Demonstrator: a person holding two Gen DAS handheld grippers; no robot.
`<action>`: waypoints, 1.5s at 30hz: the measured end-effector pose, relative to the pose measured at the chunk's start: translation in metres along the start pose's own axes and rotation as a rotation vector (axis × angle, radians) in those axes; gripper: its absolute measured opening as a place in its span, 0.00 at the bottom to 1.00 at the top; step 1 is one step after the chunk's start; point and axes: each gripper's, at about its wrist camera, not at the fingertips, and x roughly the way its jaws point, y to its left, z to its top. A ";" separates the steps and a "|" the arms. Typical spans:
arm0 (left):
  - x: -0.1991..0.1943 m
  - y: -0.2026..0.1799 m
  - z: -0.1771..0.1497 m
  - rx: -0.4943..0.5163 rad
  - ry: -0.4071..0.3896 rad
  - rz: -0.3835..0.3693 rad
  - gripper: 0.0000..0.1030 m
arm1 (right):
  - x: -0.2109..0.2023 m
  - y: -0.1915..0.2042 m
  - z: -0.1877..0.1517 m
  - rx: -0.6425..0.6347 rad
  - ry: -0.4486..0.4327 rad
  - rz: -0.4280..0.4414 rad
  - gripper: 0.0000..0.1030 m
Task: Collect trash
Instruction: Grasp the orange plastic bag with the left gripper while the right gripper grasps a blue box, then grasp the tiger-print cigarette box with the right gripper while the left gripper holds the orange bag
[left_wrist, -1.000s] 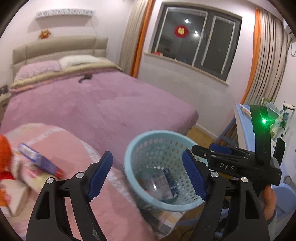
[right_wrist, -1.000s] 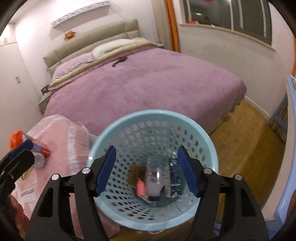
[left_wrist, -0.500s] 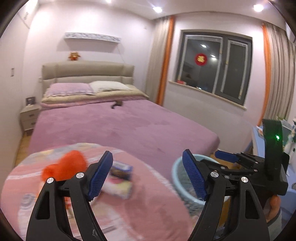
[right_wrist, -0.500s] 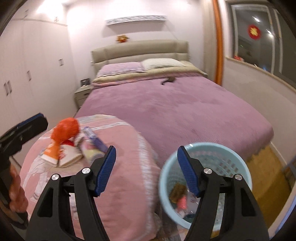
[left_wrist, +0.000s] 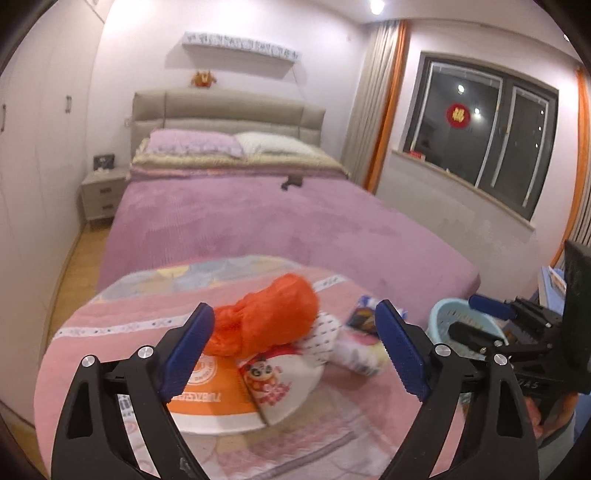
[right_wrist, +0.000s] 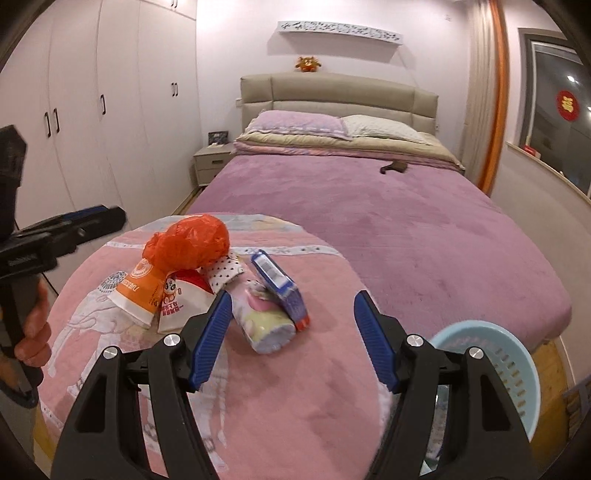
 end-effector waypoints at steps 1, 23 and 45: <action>0.007 0.004 0.001 -0.002 0.016 0.000 0.84 | 0.004 0.003 0.001 -0.002 0.005 0.004 0.63; 0.092 -0.004 -0.006 0.135 0.207 0.151 0.42 | 0.091 0.011 0.011 -0.027 0.123 0.030 0.26; -0.060 -0.026 -0.060 0.018 0.059 0.094 0.27 | -0.016 0.015 -0.043 0.127 0.008 0.166 0.16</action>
